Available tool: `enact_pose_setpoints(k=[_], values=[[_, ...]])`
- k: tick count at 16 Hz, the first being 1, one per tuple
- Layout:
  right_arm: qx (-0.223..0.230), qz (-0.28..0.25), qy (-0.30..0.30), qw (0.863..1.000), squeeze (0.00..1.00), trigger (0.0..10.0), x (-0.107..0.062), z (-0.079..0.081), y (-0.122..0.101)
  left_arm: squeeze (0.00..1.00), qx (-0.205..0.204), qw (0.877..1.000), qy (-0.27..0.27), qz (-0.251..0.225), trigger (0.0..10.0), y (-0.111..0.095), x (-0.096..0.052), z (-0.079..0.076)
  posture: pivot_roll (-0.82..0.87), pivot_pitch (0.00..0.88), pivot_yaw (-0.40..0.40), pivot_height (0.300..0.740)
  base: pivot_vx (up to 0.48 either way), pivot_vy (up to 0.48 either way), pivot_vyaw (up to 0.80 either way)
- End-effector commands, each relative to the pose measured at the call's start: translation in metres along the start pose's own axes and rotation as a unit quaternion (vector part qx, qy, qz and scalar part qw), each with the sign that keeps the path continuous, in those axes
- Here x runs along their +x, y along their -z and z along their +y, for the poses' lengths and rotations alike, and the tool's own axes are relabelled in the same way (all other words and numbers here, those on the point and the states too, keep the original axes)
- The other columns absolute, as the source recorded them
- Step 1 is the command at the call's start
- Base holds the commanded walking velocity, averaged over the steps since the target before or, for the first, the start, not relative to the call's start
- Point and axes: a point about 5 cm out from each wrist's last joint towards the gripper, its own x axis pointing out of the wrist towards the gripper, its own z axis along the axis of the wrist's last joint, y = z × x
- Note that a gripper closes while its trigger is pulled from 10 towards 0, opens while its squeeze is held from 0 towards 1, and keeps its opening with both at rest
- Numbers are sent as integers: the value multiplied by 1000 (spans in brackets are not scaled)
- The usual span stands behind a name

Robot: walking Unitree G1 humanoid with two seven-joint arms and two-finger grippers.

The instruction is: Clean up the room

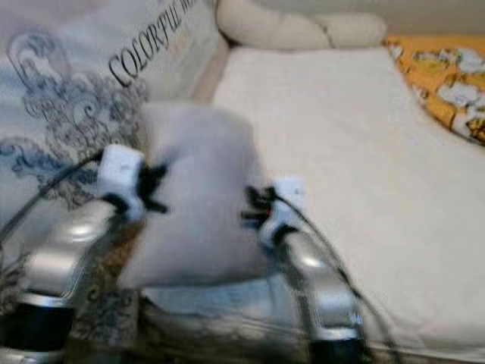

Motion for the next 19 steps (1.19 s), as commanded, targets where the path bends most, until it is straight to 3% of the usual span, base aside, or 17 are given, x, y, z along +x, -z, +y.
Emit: enact_pose_setpoints(k=[1, 7, 12, 14, 17, 19], values=[[5, -8, -13, 1000, 0, 10000, 3, 8, -4, 0, 15, 1000, -16, -7, 10000, -3, -5, 10, 9, 0, 49, 740, 0, 0, 0], [13, -11, -3, 1000, 0, 10000, 12, 6, -8, 0, 34, 999, 4, 6, 10000, -1, 2, 12, 9, 0, 46, 740, 0, 0, 0], [24, 6, 37, 999, 0, 10000, 31, 0, -6, 0, 90, 994, 55, 11, 10000, -5, 33, 11, 10, 0, 36, 740, 0, 0, 0], [52, 13, 49, 997, 0, 10000, 44, 0, 0, 0, 124, 989, 77, 16, 10000, -9, 52, 11, -8, 0, 53, 740, 0, 0, 0], [89, 42, 63, 993, 0, 10000, 66, 3, 13, 0, 169, 983, 68, 17, 10000, -20, 72, 19, -20, 0, 74, 740, 0, 0, 0], [81, 57, 57, 993, 0, 10000, 77, 7, 17, 0, 192, 980, 51, 9, 10000, -32, 78, 28, -15, 0, 81, 740, 0, 0, 0]])
